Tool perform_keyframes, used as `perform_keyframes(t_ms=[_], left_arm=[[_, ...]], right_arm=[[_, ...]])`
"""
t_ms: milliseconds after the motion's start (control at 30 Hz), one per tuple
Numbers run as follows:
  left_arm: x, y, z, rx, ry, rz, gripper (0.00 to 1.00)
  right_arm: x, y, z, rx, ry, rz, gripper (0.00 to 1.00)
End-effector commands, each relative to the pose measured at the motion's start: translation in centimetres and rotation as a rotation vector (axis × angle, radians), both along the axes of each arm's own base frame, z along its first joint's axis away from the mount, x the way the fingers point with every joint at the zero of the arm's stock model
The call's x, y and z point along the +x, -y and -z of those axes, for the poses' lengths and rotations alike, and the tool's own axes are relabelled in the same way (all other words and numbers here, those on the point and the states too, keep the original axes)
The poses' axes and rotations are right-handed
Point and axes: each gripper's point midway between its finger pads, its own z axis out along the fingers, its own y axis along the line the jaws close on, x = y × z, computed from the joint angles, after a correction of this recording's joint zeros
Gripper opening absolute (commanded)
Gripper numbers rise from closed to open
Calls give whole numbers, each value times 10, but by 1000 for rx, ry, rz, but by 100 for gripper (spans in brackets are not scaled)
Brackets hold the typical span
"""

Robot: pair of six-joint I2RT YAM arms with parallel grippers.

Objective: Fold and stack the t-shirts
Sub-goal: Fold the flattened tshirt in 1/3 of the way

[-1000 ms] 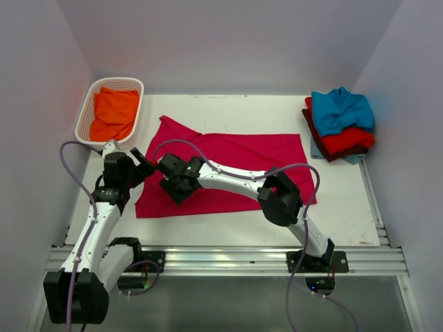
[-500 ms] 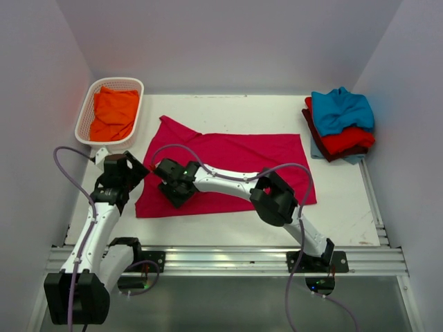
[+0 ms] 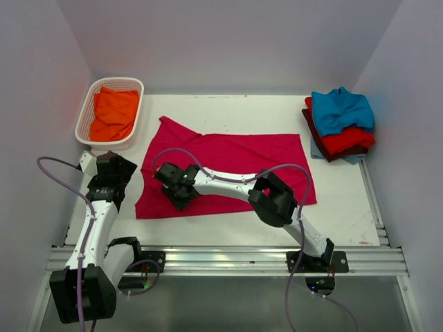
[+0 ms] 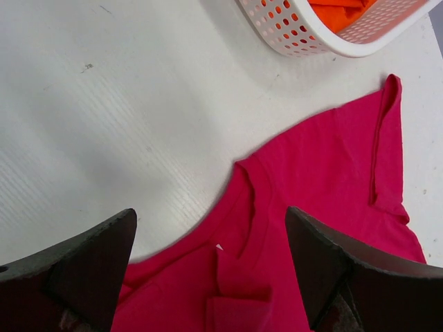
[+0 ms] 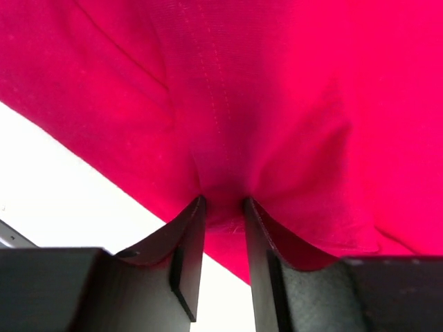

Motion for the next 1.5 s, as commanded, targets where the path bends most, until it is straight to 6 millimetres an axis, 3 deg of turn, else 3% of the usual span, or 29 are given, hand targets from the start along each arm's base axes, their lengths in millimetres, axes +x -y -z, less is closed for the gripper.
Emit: perform_keyframes(t_ms=[0,200,300,567,733,1100,1300,1467], left_arm=[[15,-2,-21,-5,86,-3,92],[20,2,-21,4,80,53,92],[23,4,-22,5,76,74,92],[28,12,-20,19,59,157,91],[36,26,-14,-3,45,259,91],[44,71,9,-120,-14,549,86],[33,81,-2,-128,8,610,83],[26,85,-20,-113,54,634,82]], right_arm=[[-16,8,-2,-17,-39,-21,32],[-9,3,-27,23,6,-24,9],[-7,1,-41,39,21,-35,4],[-9,-3,-83,119,53,-76,2],[5,0,-105,137,119,-69,5],[52,23,-78,27,174,95,8],[83,40,-54,-6,171,209,8],[95,44,-26,-13,129,236,8]])
